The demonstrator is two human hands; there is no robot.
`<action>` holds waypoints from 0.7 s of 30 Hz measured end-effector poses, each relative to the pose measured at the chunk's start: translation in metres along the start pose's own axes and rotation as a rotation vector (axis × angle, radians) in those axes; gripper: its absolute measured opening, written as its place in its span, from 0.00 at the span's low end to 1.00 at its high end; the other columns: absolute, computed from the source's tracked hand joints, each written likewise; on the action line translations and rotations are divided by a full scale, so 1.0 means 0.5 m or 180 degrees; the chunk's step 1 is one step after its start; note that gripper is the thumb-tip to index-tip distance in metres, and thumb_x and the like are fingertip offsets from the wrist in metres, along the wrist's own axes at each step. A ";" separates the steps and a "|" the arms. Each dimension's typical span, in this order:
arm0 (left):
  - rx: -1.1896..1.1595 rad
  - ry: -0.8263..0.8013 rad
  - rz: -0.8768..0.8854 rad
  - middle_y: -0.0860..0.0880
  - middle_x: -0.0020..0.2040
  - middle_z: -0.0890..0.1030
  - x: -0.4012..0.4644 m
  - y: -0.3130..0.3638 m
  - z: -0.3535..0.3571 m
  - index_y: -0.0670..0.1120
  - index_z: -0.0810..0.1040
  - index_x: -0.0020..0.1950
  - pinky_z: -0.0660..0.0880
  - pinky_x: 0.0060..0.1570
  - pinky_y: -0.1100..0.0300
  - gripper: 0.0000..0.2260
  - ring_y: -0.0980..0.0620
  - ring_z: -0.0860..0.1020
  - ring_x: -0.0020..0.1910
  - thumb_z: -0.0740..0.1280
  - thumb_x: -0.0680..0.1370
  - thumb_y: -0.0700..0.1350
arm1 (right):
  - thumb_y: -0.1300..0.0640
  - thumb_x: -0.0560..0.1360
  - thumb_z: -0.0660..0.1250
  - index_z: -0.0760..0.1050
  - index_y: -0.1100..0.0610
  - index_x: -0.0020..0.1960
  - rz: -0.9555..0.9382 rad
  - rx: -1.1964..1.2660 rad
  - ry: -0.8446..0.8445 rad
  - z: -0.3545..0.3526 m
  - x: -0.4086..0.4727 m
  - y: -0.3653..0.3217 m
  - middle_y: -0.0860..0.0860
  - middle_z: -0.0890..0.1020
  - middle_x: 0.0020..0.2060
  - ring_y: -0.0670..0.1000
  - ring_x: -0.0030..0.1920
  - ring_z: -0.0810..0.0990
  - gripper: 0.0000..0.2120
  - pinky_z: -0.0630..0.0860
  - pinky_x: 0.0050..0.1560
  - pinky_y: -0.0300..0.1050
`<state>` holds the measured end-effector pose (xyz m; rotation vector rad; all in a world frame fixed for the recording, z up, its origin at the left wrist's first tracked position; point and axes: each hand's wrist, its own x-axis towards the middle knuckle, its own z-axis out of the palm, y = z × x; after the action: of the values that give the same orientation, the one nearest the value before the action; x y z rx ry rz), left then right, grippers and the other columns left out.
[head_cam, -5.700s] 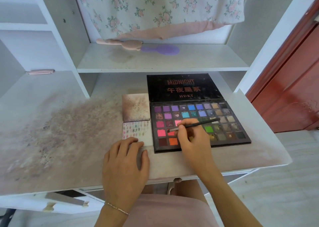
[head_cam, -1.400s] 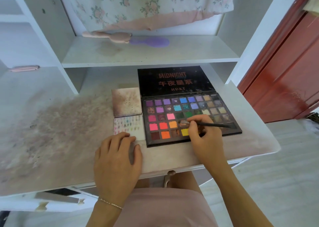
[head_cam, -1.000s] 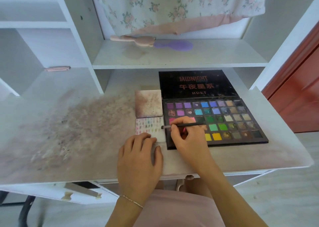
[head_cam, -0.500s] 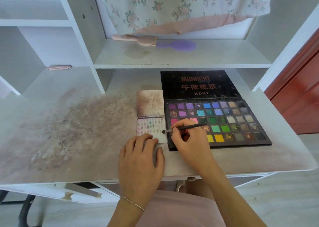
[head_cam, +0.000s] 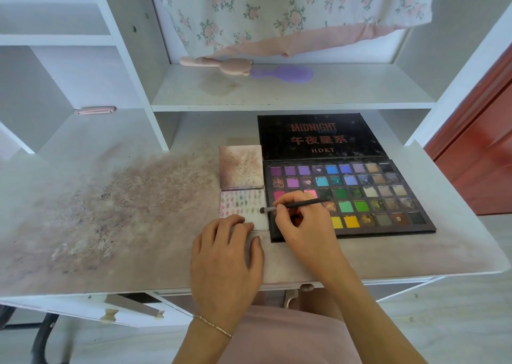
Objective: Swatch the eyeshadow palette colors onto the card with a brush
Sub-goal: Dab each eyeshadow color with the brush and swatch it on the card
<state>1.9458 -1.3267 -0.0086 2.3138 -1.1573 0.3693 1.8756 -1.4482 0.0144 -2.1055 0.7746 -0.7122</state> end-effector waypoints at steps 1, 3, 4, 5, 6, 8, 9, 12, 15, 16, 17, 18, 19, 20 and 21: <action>0.0000 -0.0008 -0.0006 0.49 0.48 0.81 0.000 0.000 0.000 0.46 0.81 0.46 0.74 0.46 0.53 0.14 0.46 0.78 0.49 0.58 0.73 0.51 | 0.59 0.74 0.64 0.75 0.53 0.46 -0.0016 -0.0026 0.0001 0.001 0.001 0.000 0.49 0.79 0.40 0.47 0.42 0.77 0.03 0.78 0.43 0.48; -0.0001 -0.0023 -0.0014 0.49 0.48 0.81 0.000 0.000 -0.001 0.46 0.81 0.46 0.74 0.46 0.53 0.14 0.46 0.78 0.49 0.58 0.73 0.51 | 0.59 0.74 0.64 0.75 0.53 0.46 -0.0025 -0.0049 0.0004 0.002 0.001 0.002 0.49 0.78 0.40 0.47 0.42 0.77 0.03 0.78 0.43 0.48; -0.0009 -0.0029 -0.0017 0.49 0.48 0.81 -0.001 0.000 -0.002 0.46 0.81 0.47 0.74 0.46 0.53 0.14 0.46 0.78 0.49 0.58 0.73 0.51 | 0.60 0.74 0.64 0.74 0.52 0.45 -0.0025 -0.0024 -0.0003 0.002 0.001 0.003 0.49 0.78 0.40 0.47 0.42 0.77 0.04 0.78 0.43 0.47; -0.0017 -0.0037 -0.0019 0.49 0.48 0.81 -0.001 0.000 -0.002 0.46 0.81 0.47 0.74 0.46 0.52 0.14 0.46 0.78 0.49 0.58 0.73 0.51 | 0.60 0.73 0.64 0.74 0.51 0.44 -0.0034 0.0017 -0.0009 0.002 0.000 0.004 0.48 0.78 0.40 0.46 0.42 0.77 0.05 0.78 0.42 0.44; -0.0023 -0.0042 -0.0020 0.49 0.48 0.81 -0.001 0.000 -0.003 0.46 0.81 0.47 0.74 0.46 0.52 0.15 0.46 0.78 0.49 0.58 0.73 0.51 | 0.60 0.73 0.64 0.72 0.49 0.43 -0.0056 0.0073 0.0002 0.001 0.000 0.005 0.47 0.77 0.39 0.45 0.41 0.77 0.06 0.77 0.41 0.41; -0.0035 -0.0053 -0.0032 0.49 0.48 0.81 -0.001 0.000 -0.004 0.46 0.81 0.47 0.74 0.46 0.52 0.15 0.46 0.78 0.49 0.58 0.73 0.51 | 0.62 0.74 0.64 0.71 0.48 0.43 -0.0148 0.0275 0.0115 -0.002 -0.002 0.005 0.45 0.77 0.38 0.44 0.41 0.76 0.09 0.74 0.39 0.33; -0.0042 -0.0061 -0.0042 0.49 0.48 0.81 0.000 0.000 -0.004 0.46 0.81 0.47 0.74 0.46 0.52 0.14 0.46 0.78 0.49 0.58 0.73 0.50 | 0.62 0.74 0.63 0.72 0.48 0.43 -0.0188 0.0425 0.0213 -0.005 -0.003 0.004 0.47 0.77 0.38 0.44 0.40 0.76 0.09 0.73 0.38 0.31; -0.0079 -0.0094 -0.0051 0.49 0.48 0.81 0.001 0.001 -0.008 0.46 0.81 0.46 0.74 0.46 0.53 0.14 0.46 0.77 0.48 0.58 0.73 0.50 | 0.59 0.73 0.60 0.73 0.46 0.45 -0.0243 0.0812 0.0551 -0.016 -0.012 0.003 0.50 0.78 0.41 0.47 0.40 0.77 0.08 0.73 0.38 0.34; -0.0104 -0.0128 -0.0039 0.49 0.48 0.81 0.002 0.002 -0.012 0.46 0.81 0.47 0.74 0.46 0.53 0.15 0.46 0.78 0.48 0.58 0.73 0.50 | 0.59 0.72 0.59 0.73 0.45 0.46 -0.0149 0.0996 0.0746 -0.030 -0.026 0.004 0.47 0.77 0.41 0.43 0.40 0.76 0.09 0.75 0.38 0.36; -0.0101 -0.0135 -0.0045 0.49 0.48 0.81 0.001 0.002 -0.013 0.45 0.81 0.47 0.74 0.46 0.53 0.15 0.46 0.78 0.48 0.58 0.73 0.50 | 0.59 0.72 0.58 0.72 0.45 0.45 -0.0101 0.1028 0.0796 -0.035 -0.031 0.006 0.46 0.77 0.40 0.41 0.39 0.76 0.10 0.74 0.37 0.34; -0.0103 -0.0146 -0.0056 0.48 0.48 0.81 0.001 0.002 -0.015 0.45 0.81 0.47 0.74 0.46 0.53 0.15 0.46 0.78 0.49 0.58 0.73 0.50 | 0.59 0.72 0.58 0.72 0.45 0.44 -0.0053 0.1037 0.0836 -0.041 -0.035 0.009 0.46 0.77 0.40 0.40 0.38 0.76 0.10 0.74 0.36 0.32; -0.0113 -0.0156 -0.0064 0.48 0.48 0.81 0.000 0.003 -0.017 0.45 0.81 0.47 0.74 0.46 0.53 0.15 0.45 0.78 0.49 0.58 0.73 0.50 | 0.59 0.72 0.58 0.72 0.45 0.44 0.0001 0.1031 0.0858 -0.046 -0.039 0.011 0.46 0.77 0.39 0.41 0.37 0.76 0.10 0.73 0.36 0.31; -0.0124 -0.0161 -0.0067 0.48 0.48 0.81 -0.001 0.003 -0.018 0.45 0.81 0.47 0.74 0.47 0.52 0.15 0.45 0.78 0.49 0.58 0.73 0.49 | 0.59 0.72 0.58 0.72 0.45 0.43 0.0041 0.1004 0.0852 -0.050 -0.043 0.012 0.47 0.77 0.38 0.42 0.37 0.76 0.10 0.73 0.36 0.31; -0.0128 -0.0165 -0.0061 0.48 0.48 0.81 0.001 0.004 -0.019 0.44 0.81 0.47 0.74 0.47 0.52 0.15 0.45 0.78 0.49 0.58 0.73 0.49 | 0.59 0.72 0.58 0.72 0.45 0.43 0.0053 0.0954 0.0817 -0.052 -0.043 0.013 0.47 0.77 0.38 0.42 0.38 0.76 0.09 0.73 0.37 0.31; -0.0121 -0.0175 -0.0050 0.48 0.49 0.81 0.001 0.005 -0.019 0.44 0.81 0.47 0.74 0.47 0.52 0.14 0.44 0.78 0.49 0.58 0.72 0.49 | 0.59 0.72 0.58 0.71 0.45 0.42 0.0064 0.0889 0.0743 -0.052 -0.046 0.015 0.45 0.77 0.38 0.41 0.38 0.77 0.09 0.74 0.37 0.32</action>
<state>1.9438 -1.3229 0.0001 2.3118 -1.1616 0.2773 1.8403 -1.4478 0.0174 -1.7814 0.7702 -1.0070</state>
